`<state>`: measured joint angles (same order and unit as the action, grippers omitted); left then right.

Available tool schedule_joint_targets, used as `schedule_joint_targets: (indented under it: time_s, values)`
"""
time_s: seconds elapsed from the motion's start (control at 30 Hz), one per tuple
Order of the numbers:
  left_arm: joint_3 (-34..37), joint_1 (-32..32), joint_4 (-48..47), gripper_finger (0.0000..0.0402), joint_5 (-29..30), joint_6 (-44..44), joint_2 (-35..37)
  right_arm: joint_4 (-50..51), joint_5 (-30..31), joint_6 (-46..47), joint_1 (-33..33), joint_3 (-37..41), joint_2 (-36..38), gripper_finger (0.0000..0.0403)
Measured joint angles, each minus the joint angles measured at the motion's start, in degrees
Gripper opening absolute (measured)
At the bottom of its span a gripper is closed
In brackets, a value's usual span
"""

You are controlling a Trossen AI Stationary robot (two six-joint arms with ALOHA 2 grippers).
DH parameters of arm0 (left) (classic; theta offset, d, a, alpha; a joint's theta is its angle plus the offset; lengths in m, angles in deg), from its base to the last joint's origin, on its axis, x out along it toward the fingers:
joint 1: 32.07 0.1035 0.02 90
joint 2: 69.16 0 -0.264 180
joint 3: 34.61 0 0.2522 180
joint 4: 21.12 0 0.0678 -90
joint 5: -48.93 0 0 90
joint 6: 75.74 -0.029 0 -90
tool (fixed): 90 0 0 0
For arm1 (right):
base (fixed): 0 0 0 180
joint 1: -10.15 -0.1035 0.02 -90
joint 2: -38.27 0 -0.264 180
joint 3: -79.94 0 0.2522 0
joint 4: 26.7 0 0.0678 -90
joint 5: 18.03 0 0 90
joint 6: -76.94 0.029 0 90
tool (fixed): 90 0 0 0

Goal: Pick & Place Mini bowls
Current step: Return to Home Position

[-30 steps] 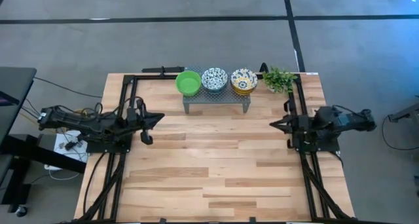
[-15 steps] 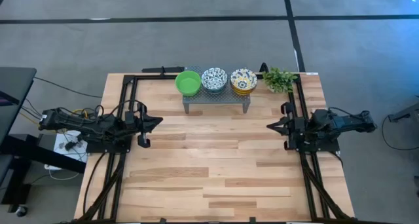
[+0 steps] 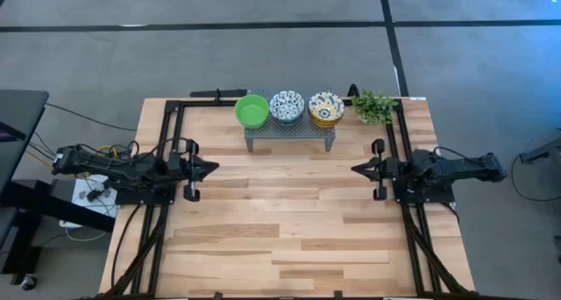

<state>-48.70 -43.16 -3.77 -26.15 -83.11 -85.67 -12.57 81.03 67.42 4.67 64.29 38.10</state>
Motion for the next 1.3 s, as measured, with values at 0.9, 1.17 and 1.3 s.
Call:
schedule_joint_targets:
  time_s: [0.9, 1.17, 1.3]
  values:
    - [-5.33, -0.04, -31.95, 0.0014, 4.85, 3.01, 15.85, 0.95, -3.30, 5.09, 0.31, 0.35, -0.20, 0.0002]
    - [-2.57, -0.05, -30.88, 0.0016, 5.02, 2.09, 16.47, 0.97, -3.32, 5.14, 0.31, 0.35, -0.24, 0.0002]
    - [-1.16, -0.02, -30.32, 0.0016, 6.61, 3.67, 16.50, 0.97, -3.32, 5.14, 0.31, 0.35, -0.24, 0.0002]
